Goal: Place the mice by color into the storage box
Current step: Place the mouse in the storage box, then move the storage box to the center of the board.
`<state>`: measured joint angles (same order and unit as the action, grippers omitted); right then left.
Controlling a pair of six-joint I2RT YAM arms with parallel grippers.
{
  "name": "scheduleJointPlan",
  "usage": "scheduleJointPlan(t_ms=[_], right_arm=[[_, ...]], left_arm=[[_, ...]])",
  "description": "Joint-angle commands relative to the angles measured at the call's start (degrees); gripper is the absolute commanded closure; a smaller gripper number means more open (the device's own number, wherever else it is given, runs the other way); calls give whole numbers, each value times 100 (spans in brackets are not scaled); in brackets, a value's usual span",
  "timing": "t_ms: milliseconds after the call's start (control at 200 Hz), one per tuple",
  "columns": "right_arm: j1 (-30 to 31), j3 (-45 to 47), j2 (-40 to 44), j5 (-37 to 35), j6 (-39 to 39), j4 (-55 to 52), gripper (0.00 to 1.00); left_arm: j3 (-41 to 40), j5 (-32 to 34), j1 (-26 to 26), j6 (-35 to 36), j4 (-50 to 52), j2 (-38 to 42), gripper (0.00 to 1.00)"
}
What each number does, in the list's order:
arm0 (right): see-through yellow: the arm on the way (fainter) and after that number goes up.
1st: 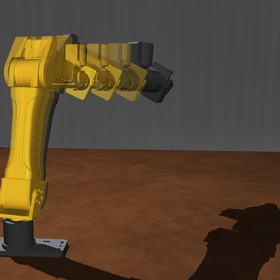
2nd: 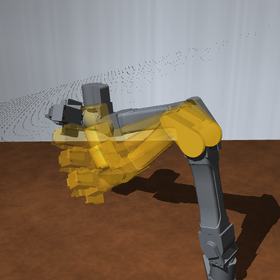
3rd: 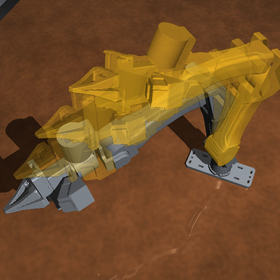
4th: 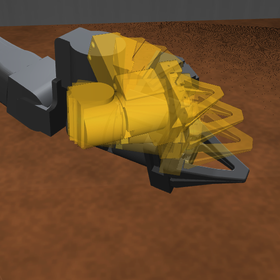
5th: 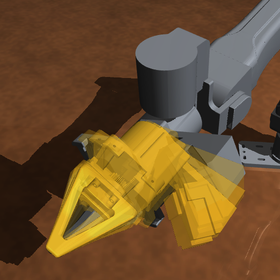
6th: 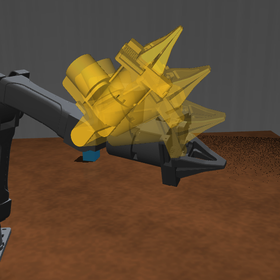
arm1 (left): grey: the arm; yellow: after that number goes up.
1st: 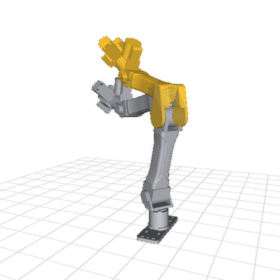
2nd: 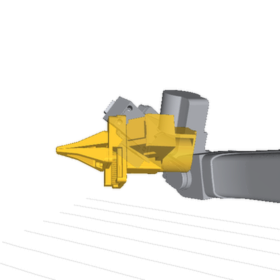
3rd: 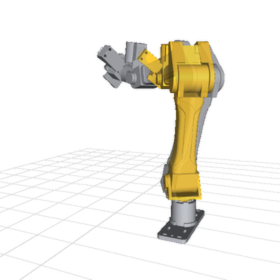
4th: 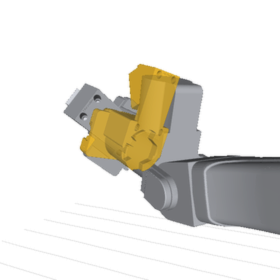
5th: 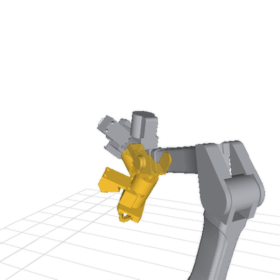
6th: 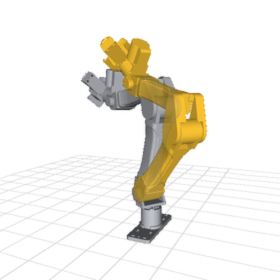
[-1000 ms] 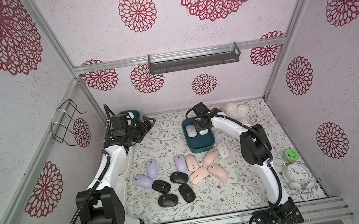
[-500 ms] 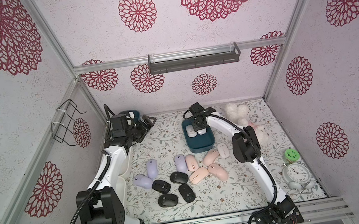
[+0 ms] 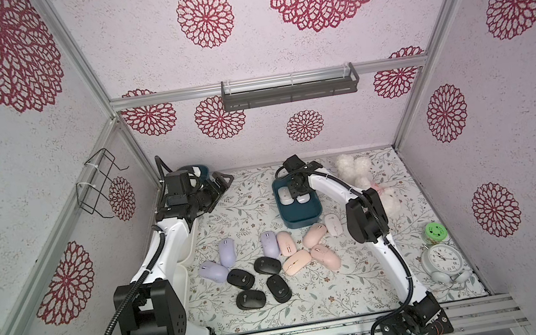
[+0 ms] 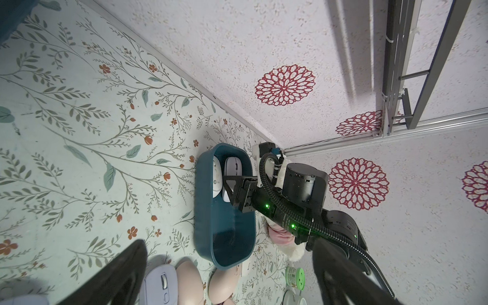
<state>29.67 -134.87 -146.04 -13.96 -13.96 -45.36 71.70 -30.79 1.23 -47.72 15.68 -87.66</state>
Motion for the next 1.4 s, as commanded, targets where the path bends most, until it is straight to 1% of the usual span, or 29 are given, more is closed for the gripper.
scheduleJointPlan(t_ms=[0, 140, 310, 490, 686, 771, 831, 961, 1056, 1156, 1296, 1391], right_arm=[[-50, -168, 27, -178, -145, -122, 41], [-49, -167, 14, -177, -194, -93, 35], [-42, -174, 79, -246, -232, -44, 33], [-4, -166, 250, -400, -258, 86, 34], [134, -157, 677, -468, -134, 36, 35], [178, 31, 877, -567, -72, -58, 35], [223, 446, 1185, -688, -33, 42, 35], [232, 1956, 2229, -532, -63, 774, 32], [232, 2838, 2931, -677, -72, 1041, 32], [207, 3965, 3745, -757, -110, 1322, 32], [40, 5464, 4755, -477, -259, 1567, 32], [46, 6163, 5111, -307, -284, 1608, 32]], left_arm=[[-77, -54, 20, -44, -137, -26, 0], [-77, -51, 17, -44, -141, -15, 0], [-61, -147, 35, -52, -189, -26, 1], [-68, -327, 120, -36, -339, -11, 1], [-60, -323, 166, 30, -340, 64, 1], [-68, -296, 179, 53, -332, 86, 1], [-58, -297, 202, 53, -324, 80, 1], [-51, -323, 292, 70, -315, 60, 1], [0, -343, 401, 120, -240, 38, 1], [19, -283, 592, 208, -163, 30, 1], [136, -235, 934, 347, 85, -108, 0], [155, -244, 1108, 349, 112, -159, 1]])
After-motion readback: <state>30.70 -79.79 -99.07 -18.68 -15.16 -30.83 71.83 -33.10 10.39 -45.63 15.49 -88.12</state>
